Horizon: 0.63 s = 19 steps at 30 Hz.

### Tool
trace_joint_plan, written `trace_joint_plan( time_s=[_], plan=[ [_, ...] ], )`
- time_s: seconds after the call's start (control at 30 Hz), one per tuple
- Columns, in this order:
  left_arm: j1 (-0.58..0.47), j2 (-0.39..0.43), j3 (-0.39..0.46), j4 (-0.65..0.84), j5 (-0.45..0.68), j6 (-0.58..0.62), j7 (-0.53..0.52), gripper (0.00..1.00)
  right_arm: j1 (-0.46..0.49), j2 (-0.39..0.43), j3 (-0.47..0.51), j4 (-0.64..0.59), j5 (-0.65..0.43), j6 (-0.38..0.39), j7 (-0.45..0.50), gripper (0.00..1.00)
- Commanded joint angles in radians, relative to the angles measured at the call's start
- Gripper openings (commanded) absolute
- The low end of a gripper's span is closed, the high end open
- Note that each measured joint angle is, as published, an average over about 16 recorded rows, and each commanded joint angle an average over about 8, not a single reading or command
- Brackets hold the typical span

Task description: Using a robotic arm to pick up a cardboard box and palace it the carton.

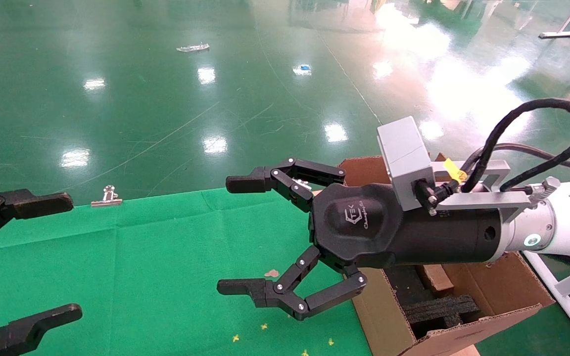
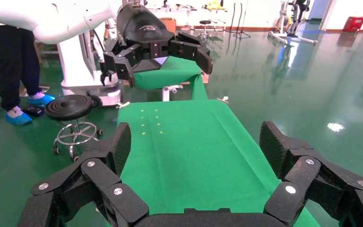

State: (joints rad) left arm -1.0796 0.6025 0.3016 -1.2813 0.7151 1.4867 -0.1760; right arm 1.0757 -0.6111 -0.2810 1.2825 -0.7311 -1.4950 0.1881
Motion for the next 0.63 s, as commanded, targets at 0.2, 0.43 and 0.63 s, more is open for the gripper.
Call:
trace_joint_plan(
  time_s=[0.2,0.43,0.63],
  plan=[
    [0.000,0.000,0.000,0.000,0.000,0.000,0.000,1.00,0.000,0.000,0.000,0.000,0.000,0.000,0.000,1.00],
    [0.000,0.000,0.000,0.000,0.000,0.000,0.000,1.00,0.000,0.000,0.000,0.000,0.000,0.000,0.000,1.00],
    [0.000,0.000,0.000,0.000,0.000,0.000,0.000,1.00,0.000,0.000,0.000,0.000,0.000,0.000,0.000,1.00]
  ],
)
